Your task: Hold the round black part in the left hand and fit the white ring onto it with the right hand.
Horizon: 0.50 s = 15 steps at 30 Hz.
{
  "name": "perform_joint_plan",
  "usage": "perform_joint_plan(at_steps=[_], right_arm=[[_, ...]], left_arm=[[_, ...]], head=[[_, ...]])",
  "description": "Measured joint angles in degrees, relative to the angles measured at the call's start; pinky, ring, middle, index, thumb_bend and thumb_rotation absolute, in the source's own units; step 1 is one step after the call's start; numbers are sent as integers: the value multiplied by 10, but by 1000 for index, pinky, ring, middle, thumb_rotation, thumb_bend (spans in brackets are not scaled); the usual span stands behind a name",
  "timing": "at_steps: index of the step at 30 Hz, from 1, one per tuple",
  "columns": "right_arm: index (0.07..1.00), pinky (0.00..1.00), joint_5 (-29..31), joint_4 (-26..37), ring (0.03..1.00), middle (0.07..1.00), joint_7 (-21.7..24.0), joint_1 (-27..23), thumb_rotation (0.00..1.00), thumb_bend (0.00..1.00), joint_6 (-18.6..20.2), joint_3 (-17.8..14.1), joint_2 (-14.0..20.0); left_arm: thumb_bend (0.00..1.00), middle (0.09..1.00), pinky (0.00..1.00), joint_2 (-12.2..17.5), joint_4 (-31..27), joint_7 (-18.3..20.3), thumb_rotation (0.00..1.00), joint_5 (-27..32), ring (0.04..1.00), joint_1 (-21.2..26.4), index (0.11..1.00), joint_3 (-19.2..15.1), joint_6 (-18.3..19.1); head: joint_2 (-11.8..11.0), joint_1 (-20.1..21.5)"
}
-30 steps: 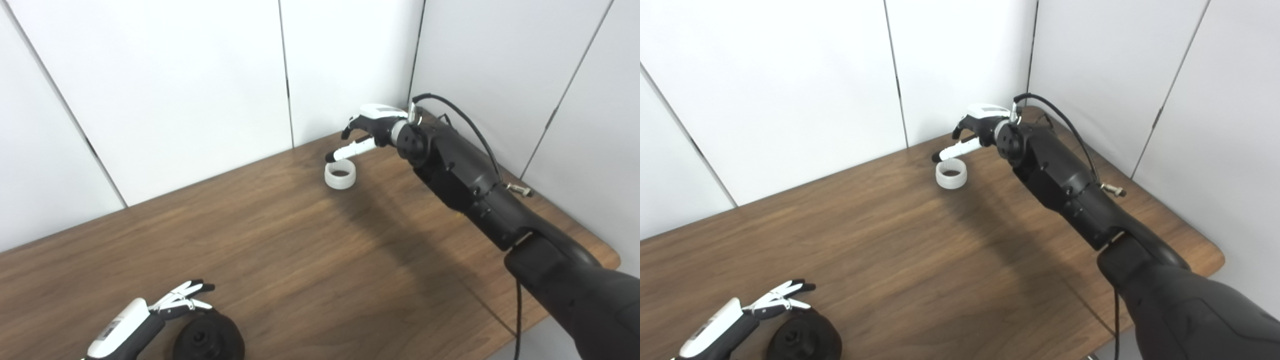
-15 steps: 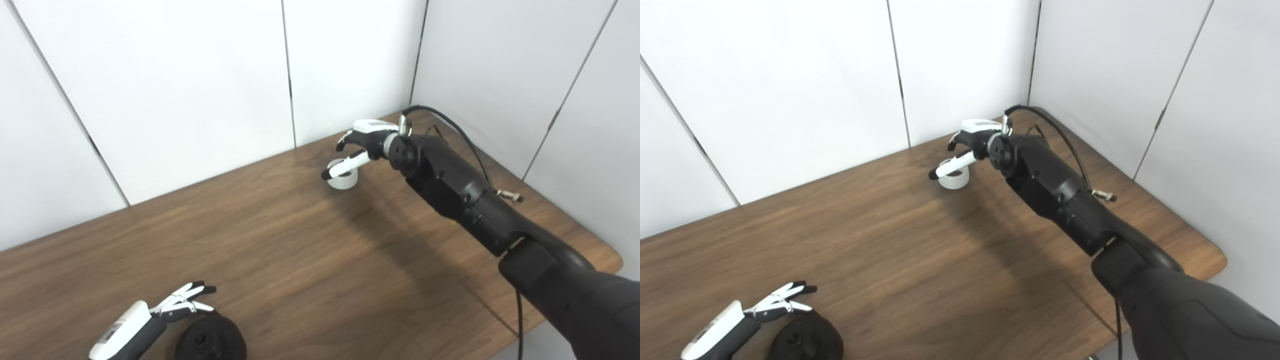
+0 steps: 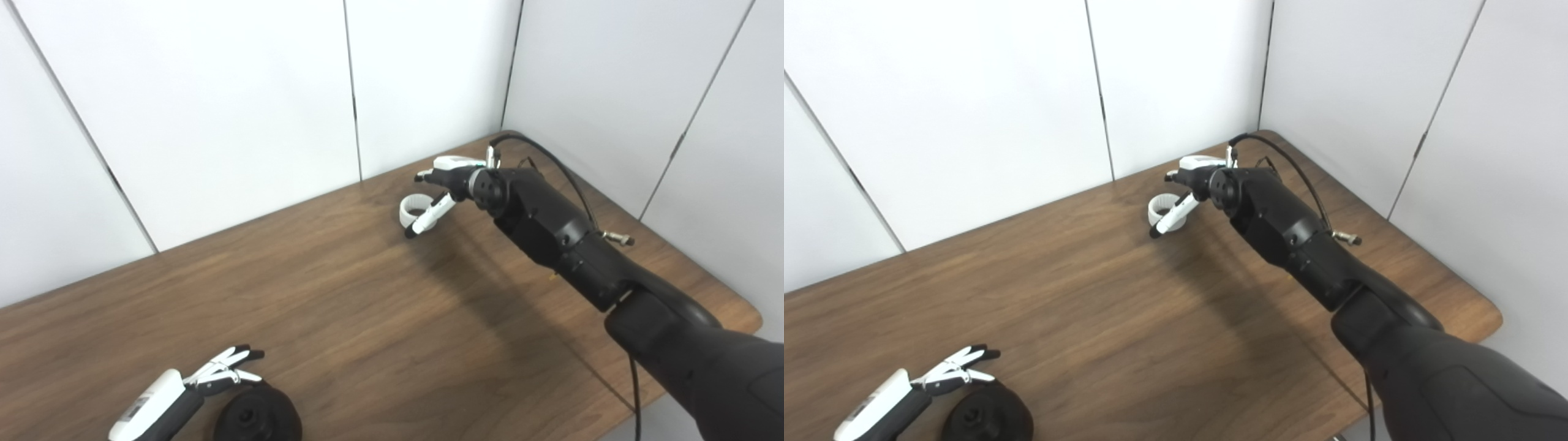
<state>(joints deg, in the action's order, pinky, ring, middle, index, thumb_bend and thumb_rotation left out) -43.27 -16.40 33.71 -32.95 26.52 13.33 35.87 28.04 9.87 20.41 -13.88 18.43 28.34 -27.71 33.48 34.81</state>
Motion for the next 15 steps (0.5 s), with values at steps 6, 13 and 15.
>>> perform_joint_plan(at_steps=[6,13,15], right_arm=[[920,944,1,-8,952,991,0,0,400,991,0,1,-3],[818,947,10,-14,946,963,-28,2,302,911,-2,1,-3],[790,929,14,-14,939,952,-37,3,278,893,-2,1,-5]], left_arm=[[521,925,811,1,-2,0,67,0,975,-3,488,-2,0],[521,922,827,1,-4,4,66,4,978,-9,488,-2,0],[521,921,820,1,-4,4,67,4,977,-9,488,-2,0]], head=[[3,0],[4,-4],[5,-5]])
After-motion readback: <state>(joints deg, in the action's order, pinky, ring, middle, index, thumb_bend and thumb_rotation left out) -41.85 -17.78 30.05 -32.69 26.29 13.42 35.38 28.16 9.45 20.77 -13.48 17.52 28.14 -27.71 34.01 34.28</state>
